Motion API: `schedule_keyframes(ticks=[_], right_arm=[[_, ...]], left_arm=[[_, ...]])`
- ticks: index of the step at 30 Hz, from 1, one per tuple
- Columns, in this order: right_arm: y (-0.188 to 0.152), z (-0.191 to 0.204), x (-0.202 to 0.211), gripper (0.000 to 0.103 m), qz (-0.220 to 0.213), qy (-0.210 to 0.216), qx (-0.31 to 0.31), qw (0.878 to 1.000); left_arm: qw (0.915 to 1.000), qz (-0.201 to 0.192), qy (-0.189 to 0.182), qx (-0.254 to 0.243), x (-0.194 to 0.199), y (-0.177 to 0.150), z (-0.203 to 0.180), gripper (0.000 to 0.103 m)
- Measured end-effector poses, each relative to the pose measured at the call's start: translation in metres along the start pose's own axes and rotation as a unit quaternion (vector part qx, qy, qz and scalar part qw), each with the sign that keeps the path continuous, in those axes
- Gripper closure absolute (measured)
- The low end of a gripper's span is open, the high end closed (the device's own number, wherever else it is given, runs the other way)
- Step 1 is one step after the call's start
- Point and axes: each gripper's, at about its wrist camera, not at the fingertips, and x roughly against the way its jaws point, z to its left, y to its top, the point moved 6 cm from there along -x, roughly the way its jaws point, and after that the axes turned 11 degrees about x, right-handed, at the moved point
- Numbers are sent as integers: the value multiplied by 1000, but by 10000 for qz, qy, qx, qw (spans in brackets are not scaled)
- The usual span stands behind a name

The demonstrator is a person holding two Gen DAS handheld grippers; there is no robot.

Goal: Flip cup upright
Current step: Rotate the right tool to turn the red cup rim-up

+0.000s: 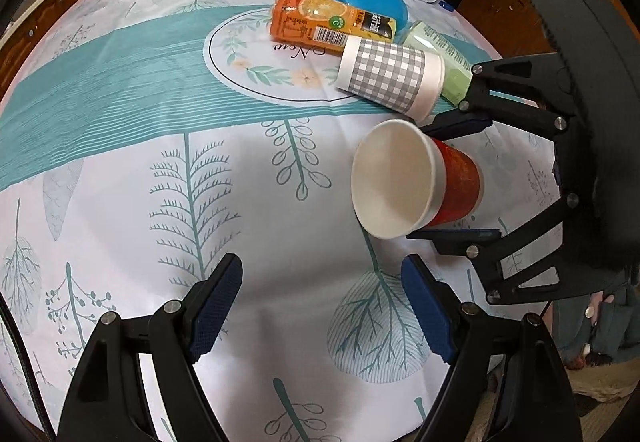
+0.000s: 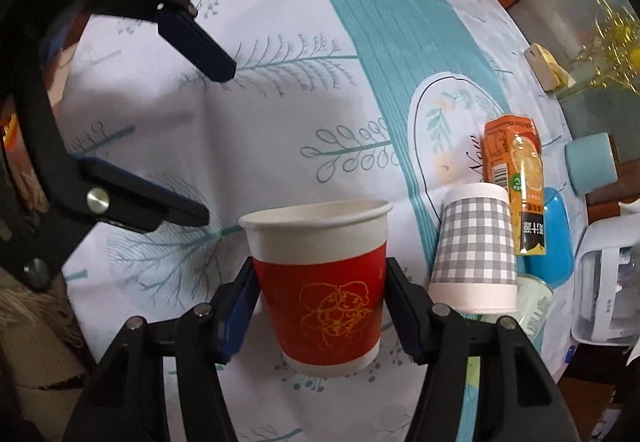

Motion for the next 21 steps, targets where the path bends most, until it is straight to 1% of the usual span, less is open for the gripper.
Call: schedule_keyframes(ticks=[2,6,10,11,13,15,17,18,20,21], right_arm=[[-1,-4,6,42,-120,110,-220,9996],[-7,-14,16,42,-518,373,-789,9948],[-14,-21,18,42,-1056,450,-1450,9827],[-15,-21,18,42,-1226,470,-1614,9781],[-18,-23,22,42,-1695,471,-1962,9646],[-19,-24,28,42,-2229,399,-2260,9474],[-19,-27,31,42,-2595,299,-2450,9337],[-19,-28,32,42,-2837,253,-2594,9228],[-19,-29,29,42,-3012,226,-2763,9124],[-19,-30,27,42,-3052,207,-2808,9097]], left_arm=[[10000,-25,-21,8,2,1,0,23],[9999,-79,-63,0,5,2,-2,23],[9999,-109,-130,34,6,1,-3,23],[9998,-123,-139,43,7,1,-2,23],[9997,-169,-150,70,9,2,-2,23],[9996,-217,-150,78,10,2,-1,23],[9995,-258,-151,107,12,4,0,23],[9994,-268,-166,124,13,5,0,23],[9993,-295,-175,143,14,6,1,23],[9992,-320,-177,134,15,6,1,23]])
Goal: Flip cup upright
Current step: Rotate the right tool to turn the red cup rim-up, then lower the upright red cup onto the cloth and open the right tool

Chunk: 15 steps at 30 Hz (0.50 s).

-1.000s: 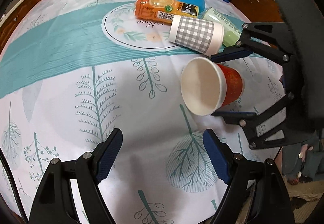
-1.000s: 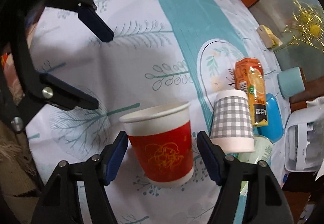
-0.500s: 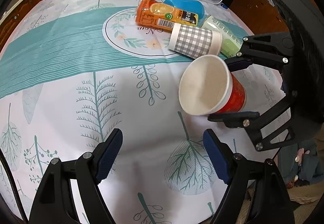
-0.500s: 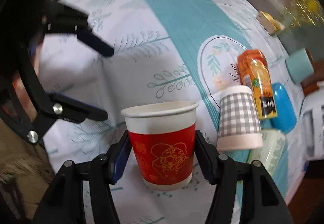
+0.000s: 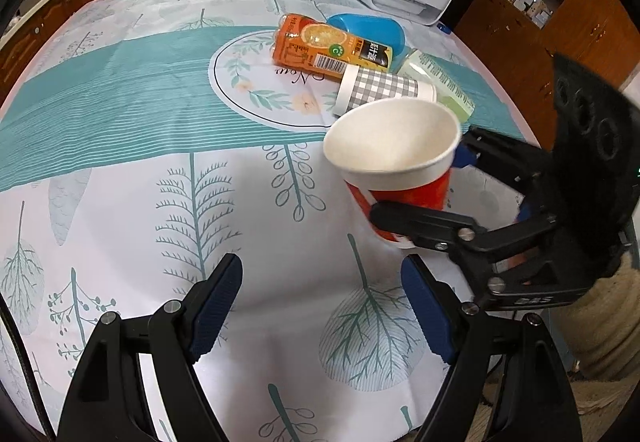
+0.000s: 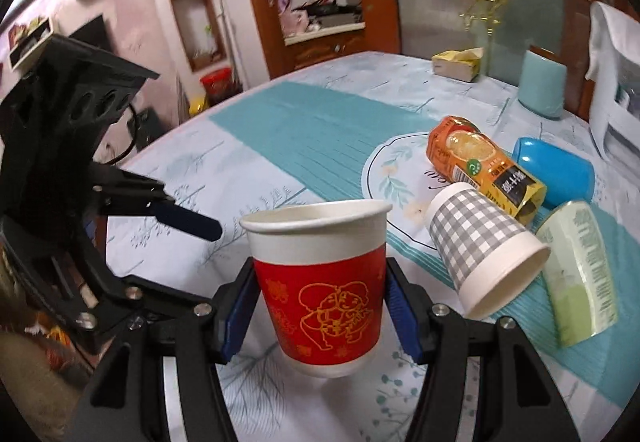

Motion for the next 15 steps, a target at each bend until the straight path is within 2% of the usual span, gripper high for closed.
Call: schedule_keyframes(ticks=[4,15], right_arm=[[-12,-8,-9,42,-33,-52,-222,9997],[-35,-9,14,40,-162,-155,-407,9989]], left_arm=[[9999,-96,20,-61,3,1,-2,23],[9996,-169,-42,-244,4,-2,-14,23]])
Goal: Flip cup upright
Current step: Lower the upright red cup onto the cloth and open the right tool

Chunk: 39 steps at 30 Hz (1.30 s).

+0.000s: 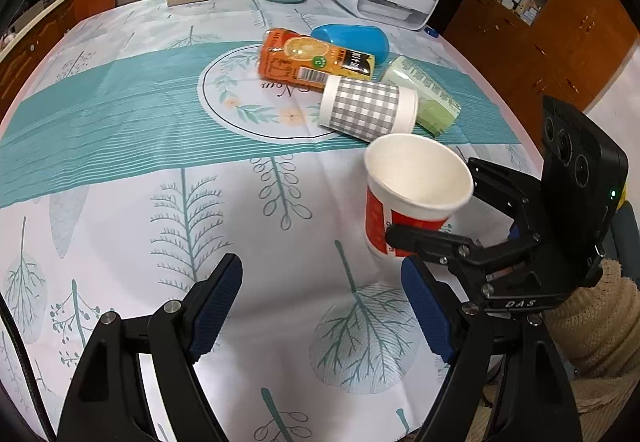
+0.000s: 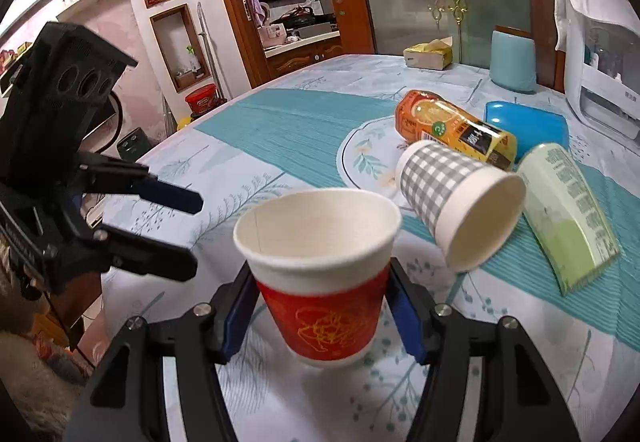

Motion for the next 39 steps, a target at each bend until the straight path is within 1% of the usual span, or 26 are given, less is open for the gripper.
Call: schedule_keyframes(ticks=[6,8,10,12,16,23,27,31,34,39], right_arm=[[-9,4,5,40,134,-100,-69,9998],[-12,6,4,40,291,-157,-78,9994],[-16,9,3,37,475,-292,-57,9984],[-18,12,3,36,556,-381,-37,9977],[-22,14,9,34,557,-500,-181,9970],[-30,18,28,32,602,-673,-495,9947],[-36,24,40,32,644,-762,-717,9924],[-40,30,56,32,653,-909,-1064,9880],[-43,33,68,32,697,-1116,-1324,9824],[-47,32,87,32,703,-1337,-1756,9728]], left_arm=[[10000,-24,3,-90,1,-2,-10,23],[9998,-122,90,-128,2,-3,-13,23],[9995,-203,174,-149,3,-4,-16,23],[9994,-234,197,-149,4,-5,-19,23],[9986,-350,339,-212,7,-10,-24,23],[9984,-370,381,-209,12,-25,-33,23],[9982,-398,435,-127,17,-34,-36,23],[9974,-523,499,-43,25,-41,-39,22],[9963,-624,594,4,32,-45,-41,22],[9939,-763,788,90,45,-52,-45,21]])
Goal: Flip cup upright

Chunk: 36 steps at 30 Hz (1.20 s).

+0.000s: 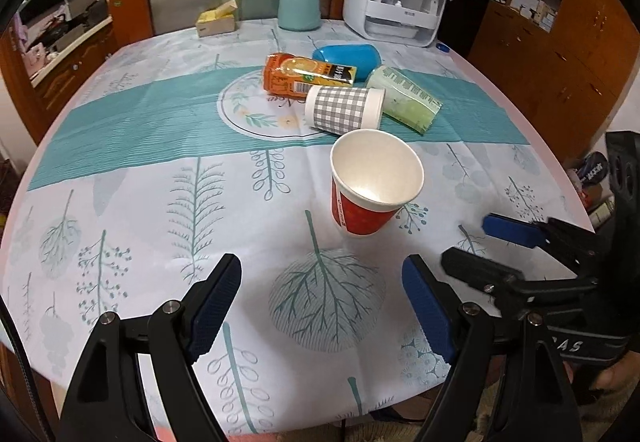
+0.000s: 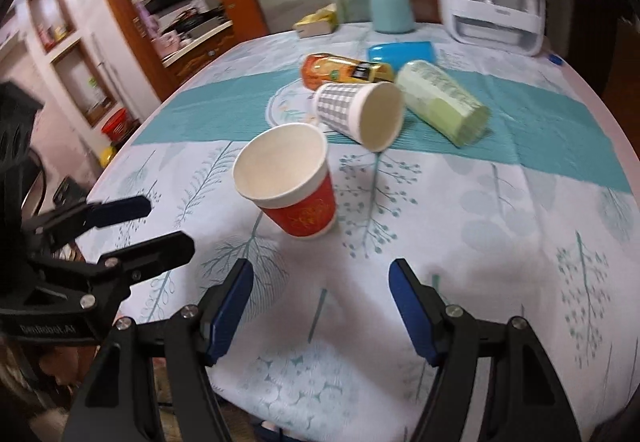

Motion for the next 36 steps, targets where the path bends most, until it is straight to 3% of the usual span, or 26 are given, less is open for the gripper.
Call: schedule_keyframes(ticks=[4,13,23,36], right_arm=[[-1,-3,16,32,-12,-193,-272,9994],[5,-5,55,31,-293,-591,-549,9963],[11,-11,86,23,-561,-836,-700,9925],[17,-5,92,22,-598,-1073,-578,9907]], left_arm=[[9998,-75,113,164,11,1,-1,16],[9989,-306,201,301,35,8,-11,15],[9970,-566,304,438,59,17,-22,15],[9910,-780,1010,407,74,23,-21,14]])
